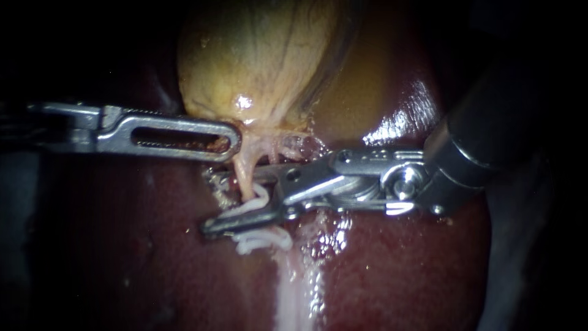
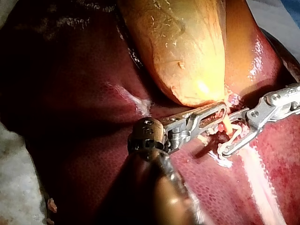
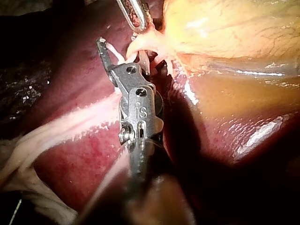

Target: Clipping third clip left tube

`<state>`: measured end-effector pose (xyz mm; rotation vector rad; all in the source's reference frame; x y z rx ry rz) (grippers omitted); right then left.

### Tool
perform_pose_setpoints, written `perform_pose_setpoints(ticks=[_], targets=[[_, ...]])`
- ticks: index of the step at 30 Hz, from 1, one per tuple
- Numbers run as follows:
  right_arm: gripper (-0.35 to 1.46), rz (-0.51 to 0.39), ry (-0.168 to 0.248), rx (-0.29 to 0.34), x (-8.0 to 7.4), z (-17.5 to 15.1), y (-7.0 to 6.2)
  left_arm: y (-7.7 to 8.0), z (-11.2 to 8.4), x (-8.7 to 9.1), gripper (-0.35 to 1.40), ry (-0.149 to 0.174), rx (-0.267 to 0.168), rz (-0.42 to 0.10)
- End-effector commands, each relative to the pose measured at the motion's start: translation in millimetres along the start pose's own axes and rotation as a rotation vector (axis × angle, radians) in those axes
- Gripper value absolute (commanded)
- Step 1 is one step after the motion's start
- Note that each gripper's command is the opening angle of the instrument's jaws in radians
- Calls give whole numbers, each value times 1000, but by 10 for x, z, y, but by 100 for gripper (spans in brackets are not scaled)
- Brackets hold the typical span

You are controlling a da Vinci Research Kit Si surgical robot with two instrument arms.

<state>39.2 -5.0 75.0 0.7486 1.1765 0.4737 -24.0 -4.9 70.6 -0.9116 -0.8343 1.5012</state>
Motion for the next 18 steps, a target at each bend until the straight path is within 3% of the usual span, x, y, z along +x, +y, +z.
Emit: perform_pose_setpoints(ticks=[1, 7, 18], targets=[[42, 7, 5, 2, 0, 1, -1, 0, 0, 0, -35, 0, 0, 0], [35, 42, 8, 2, 1, 4, 1, 0, 0, 0, -35, 0, 0, 0], [6, 85, 26, -32, -1, 0, 15, 0, 1, 0, -35, 0, 0, 0]])
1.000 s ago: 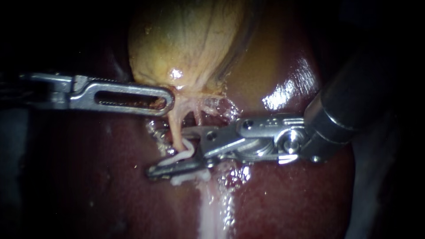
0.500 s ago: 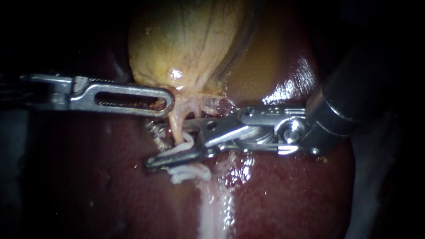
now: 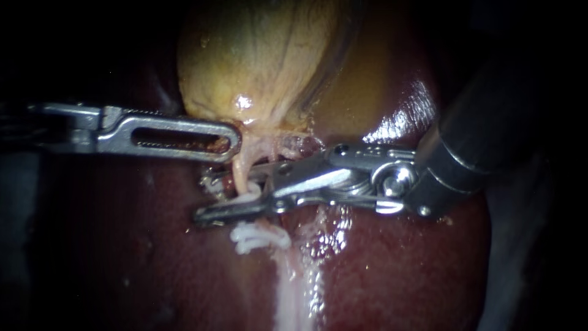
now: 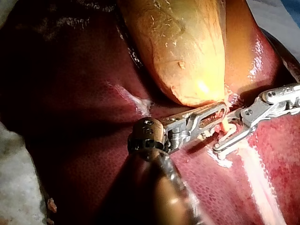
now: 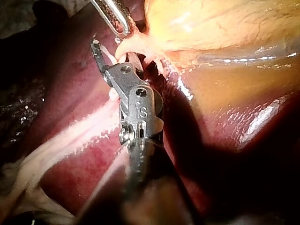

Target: Clipping third clip left tube

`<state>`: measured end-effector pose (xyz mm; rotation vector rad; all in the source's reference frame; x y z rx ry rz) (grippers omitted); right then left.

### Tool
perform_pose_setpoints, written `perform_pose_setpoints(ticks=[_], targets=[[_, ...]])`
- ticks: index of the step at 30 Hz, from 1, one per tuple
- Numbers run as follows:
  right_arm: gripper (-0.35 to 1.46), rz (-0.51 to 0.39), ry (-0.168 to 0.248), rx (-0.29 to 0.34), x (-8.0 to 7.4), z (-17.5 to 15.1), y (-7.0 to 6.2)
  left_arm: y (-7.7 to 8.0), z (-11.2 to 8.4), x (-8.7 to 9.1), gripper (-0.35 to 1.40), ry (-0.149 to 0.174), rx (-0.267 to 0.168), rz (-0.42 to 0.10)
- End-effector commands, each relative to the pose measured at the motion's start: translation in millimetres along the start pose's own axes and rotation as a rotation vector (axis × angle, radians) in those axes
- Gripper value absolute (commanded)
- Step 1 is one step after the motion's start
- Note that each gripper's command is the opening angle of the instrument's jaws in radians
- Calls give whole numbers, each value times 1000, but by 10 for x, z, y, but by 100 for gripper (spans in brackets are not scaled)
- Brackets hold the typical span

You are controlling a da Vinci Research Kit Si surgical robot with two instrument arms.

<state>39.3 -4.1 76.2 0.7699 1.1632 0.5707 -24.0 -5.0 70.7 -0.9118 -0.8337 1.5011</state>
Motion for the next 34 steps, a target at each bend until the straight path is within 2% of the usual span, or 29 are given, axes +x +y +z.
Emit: perform_pose_setpoints(ticks=[1, 9, 16, 34], targets=[[1, 8, 0, -2, 0, -1, 1, 0, 0, 0, -35, 0, 0, 0], [-35, 54, -1, -1, -2, -4, 2, -1, 0, 0, -35, 0, 0, 0], [-35, 101, -3, 3, -3, -7, 3, -1, 1, 1, -35, 0, 0, 0], [-35, 100, -15, 11, -4, -7, 3, -4, 1, 1, -35, 0, 0, 1]])
